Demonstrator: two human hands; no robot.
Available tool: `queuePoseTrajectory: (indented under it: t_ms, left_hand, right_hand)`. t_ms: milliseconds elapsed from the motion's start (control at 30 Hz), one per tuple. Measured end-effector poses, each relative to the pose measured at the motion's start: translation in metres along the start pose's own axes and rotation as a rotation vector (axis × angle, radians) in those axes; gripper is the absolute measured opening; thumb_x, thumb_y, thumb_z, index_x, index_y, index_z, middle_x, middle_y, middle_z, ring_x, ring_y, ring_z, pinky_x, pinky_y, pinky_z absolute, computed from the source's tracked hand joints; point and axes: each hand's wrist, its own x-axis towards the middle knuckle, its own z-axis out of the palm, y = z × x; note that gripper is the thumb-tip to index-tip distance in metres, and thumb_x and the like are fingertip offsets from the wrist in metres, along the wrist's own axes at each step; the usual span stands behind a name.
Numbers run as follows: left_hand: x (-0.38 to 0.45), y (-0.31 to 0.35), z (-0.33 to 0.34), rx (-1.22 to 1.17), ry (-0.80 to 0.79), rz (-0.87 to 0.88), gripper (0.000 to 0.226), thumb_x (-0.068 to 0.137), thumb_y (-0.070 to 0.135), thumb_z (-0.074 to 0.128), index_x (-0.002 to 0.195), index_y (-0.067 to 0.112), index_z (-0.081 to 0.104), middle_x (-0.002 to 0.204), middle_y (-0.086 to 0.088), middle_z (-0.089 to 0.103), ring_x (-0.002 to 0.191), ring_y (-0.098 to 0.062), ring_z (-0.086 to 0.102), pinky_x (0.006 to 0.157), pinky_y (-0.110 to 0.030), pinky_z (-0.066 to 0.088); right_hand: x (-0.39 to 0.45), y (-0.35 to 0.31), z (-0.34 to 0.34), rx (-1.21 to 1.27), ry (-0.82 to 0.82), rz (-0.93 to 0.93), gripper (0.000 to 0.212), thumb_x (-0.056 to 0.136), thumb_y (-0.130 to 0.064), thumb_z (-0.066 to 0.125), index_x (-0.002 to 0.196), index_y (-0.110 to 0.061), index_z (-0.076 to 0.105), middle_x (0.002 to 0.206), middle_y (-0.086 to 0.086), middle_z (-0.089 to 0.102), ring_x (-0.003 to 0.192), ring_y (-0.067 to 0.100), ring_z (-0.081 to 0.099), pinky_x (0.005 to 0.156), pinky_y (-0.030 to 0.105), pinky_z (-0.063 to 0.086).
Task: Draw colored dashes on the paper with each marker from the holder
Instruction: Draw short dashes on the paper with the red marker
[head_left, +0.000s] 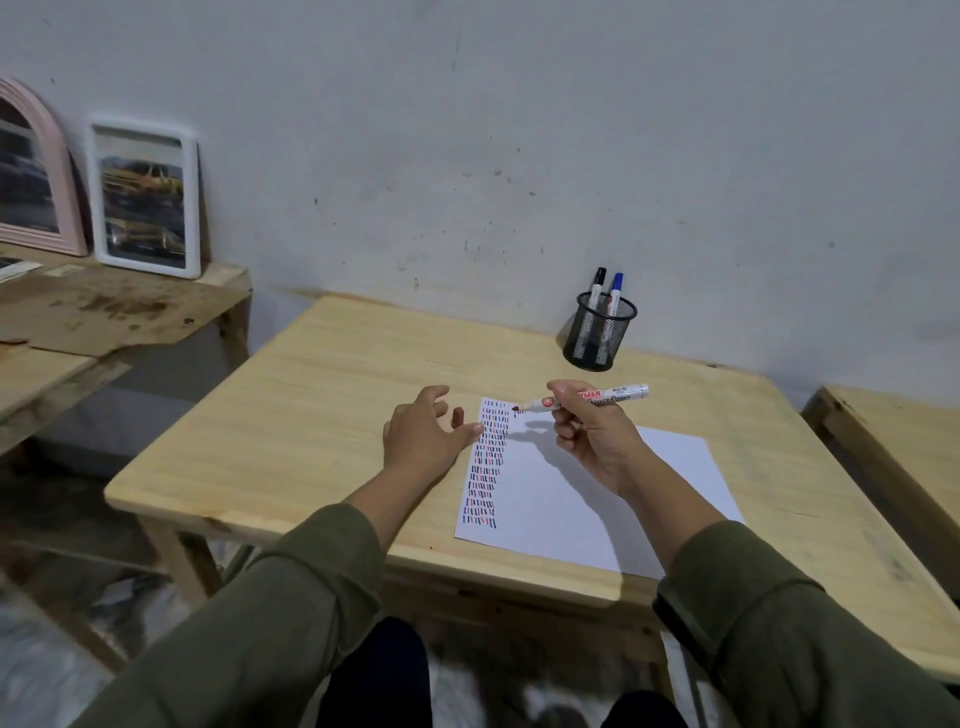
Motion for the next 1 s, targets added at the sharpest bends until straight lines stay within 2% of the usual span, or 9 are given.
queuePoseTrajectory:
  t_ms: [133,300,367,500,667,1000]
  left_hand:
    - [-0.012,-0.002,-0.001,0.159,-0.02,0.025,0.095,0.066,0.054,0.074,0.143,0.02,0.029,0.139,0.003,0.052,0.135,-0.019,0.036,0.11,-0.039,0.025]
    - [-0.013,-0.007,0.0,0.213,-0.035,0.055,0.107,0.063,0.058,0.073,0.147,0.017,0.021,0.144,0.005,0.046,0.138,-0.017,0.031,0.113,-0.039,0.021]
    - [-0.013,-0.008,0.0,0.22,-0.029,0.064,0.106,0.063,0.059,0.073,0.147,0.016,0.023,0.144,0.004,0.046,0.138,-0.018,0.031,0.112,-0.038,0.021]
    - [-0.01,-0.01,0.001,0.317,-0.015,0.079,0.093,0.063,0.065,0.068,0.138,0.017,0.041,0.144,-0.002,0.045,0.138,-0.022,0.03,0.111,-0.039,0.024]
    - [-0.011,-0.009,0.001,0.378,-0.04,0.084,0.094,0.068,0.065,0.065,0.141,0.013,0.04,0.153,-0.004,0.033,0.143,-0.02,0.021,0.114,-0.037,0.018]
    - [-0.012,-0.007,0.0,0.391,-0.046,0.081,0.094,0.067,0.066,0.065,0.141,0.013,0.041,0.153,-0.003,0.033,0.143,-0.019,0.02,0.113,-0.038,0.018]
  right_hand:
    - [0.0,0.01,-0.004,-0.024,0.033,0.013,0.008,0.09,-0.015,0.058,0.084,-0.012,0.062,0.057,0.001,0.049,0.043,0.008,0.041,0.042,0.017,0.034]
    - [0.005,0.018,-0.006,-0.055,0.151,0.012,0.003,0.085,-0.01,0.063,0.086,-0.008,0.065,0.053,0.001,0.052,0.04,0.008,0.042,0.039,0.016,0.035]
    - [0.009,0.02,-0.007,-0.075,0.198,0.01,0.007,0.082,-0.009,0.065,0.088,-0.006,0.067,0.055,0.002,0.051,0.041,0.008,0.041,0.039,0.016,0.035]
    - [0.018,0.02,-0.008,-0.107,0.251,-0.001,0.011,0.079,-0.005,0.065,0.089,-0.006,0.069,0.051,-0.001,0.05,0.042,0.008,0.039,0.042,0.017,0.032]
    - [0.03,0.02,-0.007,-0.119,0.254,-0.004,0.008,0.078,-0.002,0.065,0.08,-0.009,0.069,0.048,-0.001,0.049,0.042,0.009,0.038,0.041,0.019,0.028]
    - [0.036,0.024,-0.01,-0.19,0.23,0.002,0.011,0.079,-0.004,0.064,0.076,-0.013,0.07,0.055,0.002,0.047,0.047,0.011,0.036,0.04,0.018,0.027]
